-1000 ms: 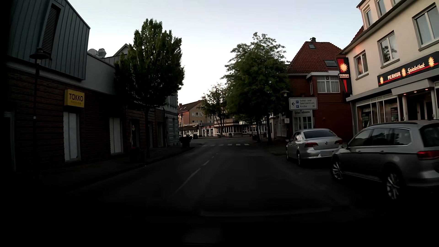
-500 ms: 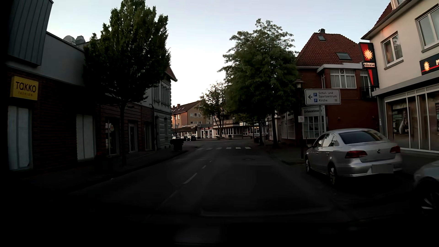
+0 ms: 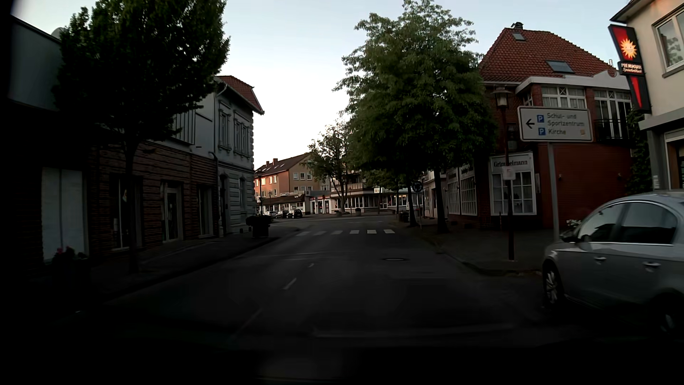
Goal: Follow the waypoints while adhering to traffic rules and regulations
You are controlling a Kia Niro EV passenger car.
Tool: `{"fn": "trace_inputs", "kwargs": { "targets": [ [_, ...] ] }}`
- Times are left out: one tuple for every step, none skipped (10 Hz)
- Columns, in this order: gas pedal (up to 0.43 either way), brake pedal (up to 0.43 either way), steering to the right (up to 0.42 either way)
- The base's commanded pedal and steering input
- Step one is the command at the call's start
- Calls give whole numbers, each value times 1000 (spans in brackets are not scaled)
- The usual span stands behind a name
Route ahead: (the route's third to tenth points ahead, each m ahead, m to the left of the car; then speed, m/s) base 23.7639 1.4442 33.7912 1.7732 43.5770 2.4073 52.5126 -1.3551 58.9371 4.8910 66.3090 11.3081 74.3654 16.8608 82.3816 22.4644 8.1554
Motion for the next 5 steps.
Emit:
{"fn": "trace_inputs", "kwargs": {
  "targets": [
    [0, 6, 0],
    [0, 6, 0],
    [0, 6, 0],
    [0, 6, 0],
    [0, 6, 0]
  ]
}}
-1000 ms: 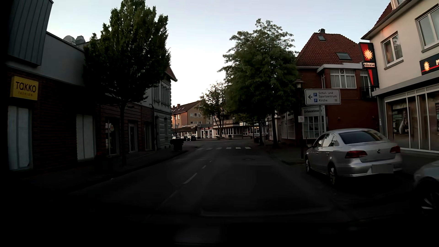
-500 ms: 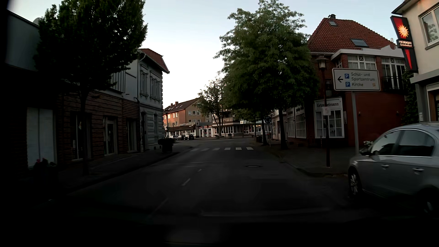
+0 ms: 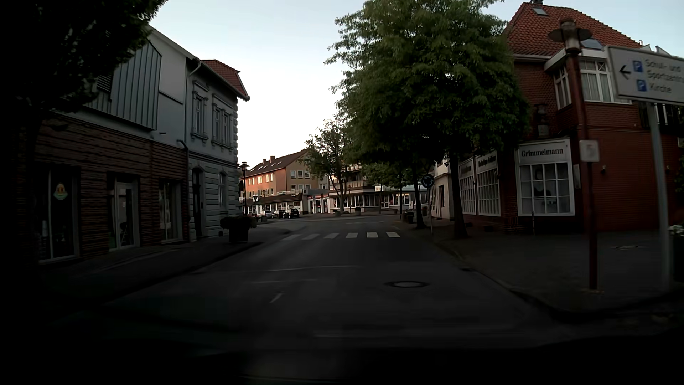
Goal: Follow the waypoints while adhering to traffic rules and regulations
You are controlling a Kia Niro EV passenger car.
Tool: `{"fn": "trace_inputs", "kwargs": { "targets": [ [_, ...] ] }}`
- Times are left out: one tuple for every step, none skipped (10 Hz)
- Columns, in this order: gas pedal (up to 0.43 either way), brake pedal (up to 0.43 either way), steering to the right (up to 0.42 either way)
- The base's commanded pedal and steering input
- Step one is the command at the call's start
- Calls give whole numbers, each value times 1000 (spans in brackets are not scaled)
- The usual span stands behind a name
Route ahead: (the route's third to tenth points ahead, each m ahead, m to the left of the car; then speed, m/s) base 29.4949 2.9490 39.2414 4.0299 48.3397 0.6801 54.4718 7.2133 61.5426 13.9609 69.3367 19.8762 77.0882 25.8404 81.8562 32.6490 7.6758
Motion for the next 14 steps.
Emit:
{"fn": "trace_inputs", "kwargs": {
  "targets": [
    [0, 6, 0],
    [0, 6, 0],
    [0, 6, 0],
    [0, 6, 0],
    [20, 6, 0],
    [28, 6, -1],
    [47, 6, -3],
    [59, 6, -5],
    [59, 6, -5],
    [59, 6, -5],
    [67, 0, -5],
    [67, 6, -5],
    [67, 6, -5],
    [67, 6, -5]
  ]
}}
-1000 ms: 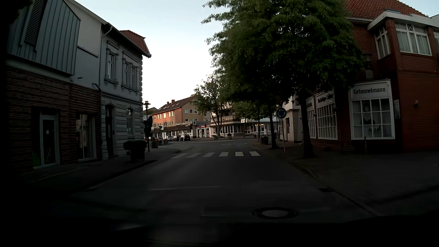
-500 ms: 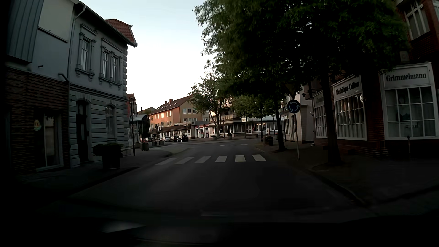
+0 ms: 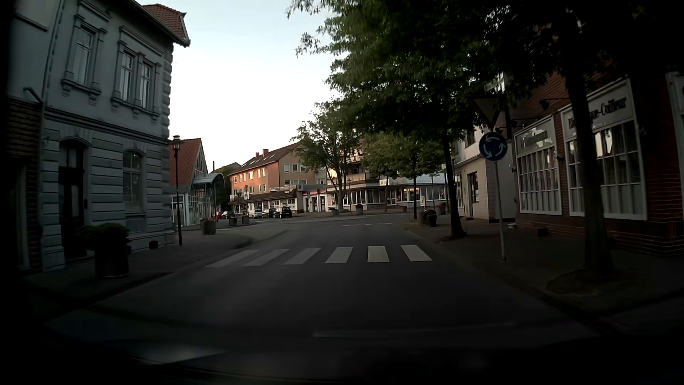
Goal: Follow the waypoints while adhering to traffic rules and regulations
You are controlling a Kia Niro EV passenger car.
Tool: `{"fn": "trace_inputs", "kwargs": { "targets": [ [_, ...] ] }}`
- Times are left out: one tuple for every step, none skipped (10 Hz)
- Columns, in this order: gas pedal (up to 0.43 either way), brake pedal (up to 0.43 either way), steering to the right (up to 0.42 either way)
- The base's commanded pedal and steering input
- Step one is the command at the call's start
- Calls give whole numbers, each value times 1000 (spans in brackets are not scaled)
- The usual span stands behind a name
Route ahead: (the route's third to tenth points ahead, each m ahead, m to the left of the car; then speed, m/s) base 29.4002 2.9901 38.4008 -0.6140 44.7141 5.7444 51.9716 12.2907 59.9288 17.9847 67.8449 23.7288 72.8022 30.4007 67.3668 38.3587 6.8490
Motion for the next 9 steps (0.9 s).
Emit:
{"fn": "trace_inputs", "kwargs": {
  "targets": [
    [98, 6, -5],
    [98, 6, -5],
    [98, 6, -5],
    [98, 6, -5],
    [98, 6, -5],
    [98, 6, -5],
    [98, 0, -5],
    [98, 6, -5],
    [98, 6, -5]
  ]
}}
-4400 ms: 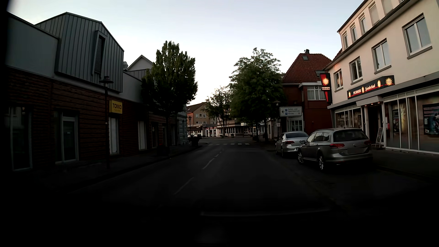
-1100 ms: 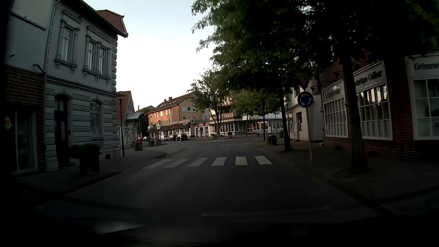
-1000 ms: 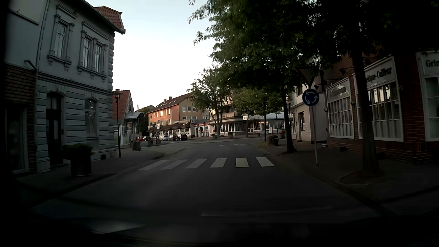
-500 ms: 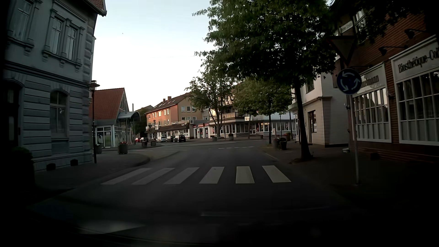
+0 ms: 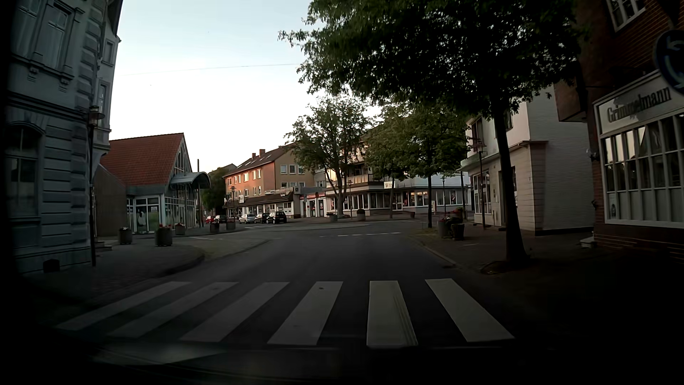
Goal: Follow the waypoints while adhering to traffic rules and regulations
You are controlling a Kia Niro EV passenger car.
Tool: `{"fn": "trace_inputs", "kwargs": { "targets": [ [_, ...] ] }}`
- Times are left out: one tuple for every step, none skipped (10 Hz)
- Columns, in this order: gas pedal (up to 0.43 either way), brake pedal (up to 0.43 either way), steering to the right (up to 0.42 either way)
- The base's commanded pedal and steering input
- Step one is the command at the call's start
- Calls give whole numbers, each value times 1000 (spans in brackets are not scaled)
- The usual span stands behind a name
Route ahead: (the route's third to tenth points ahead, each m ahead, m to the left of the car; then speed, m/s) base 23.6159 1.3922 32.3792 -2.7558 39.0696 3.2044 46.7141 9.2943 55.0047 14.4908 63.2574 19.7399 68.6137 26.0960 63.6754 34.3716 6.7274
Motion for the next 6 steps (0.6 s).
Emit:
{"fn": "trace_inputs", "kwargs": {
  "targets": [
    [98, 6, -5],
    [98, 6, -9],
    [98, 6, -14],
    [98, 6, -15],
    [98, 6, -15],
    [98, 6, -15]
  ]
}}
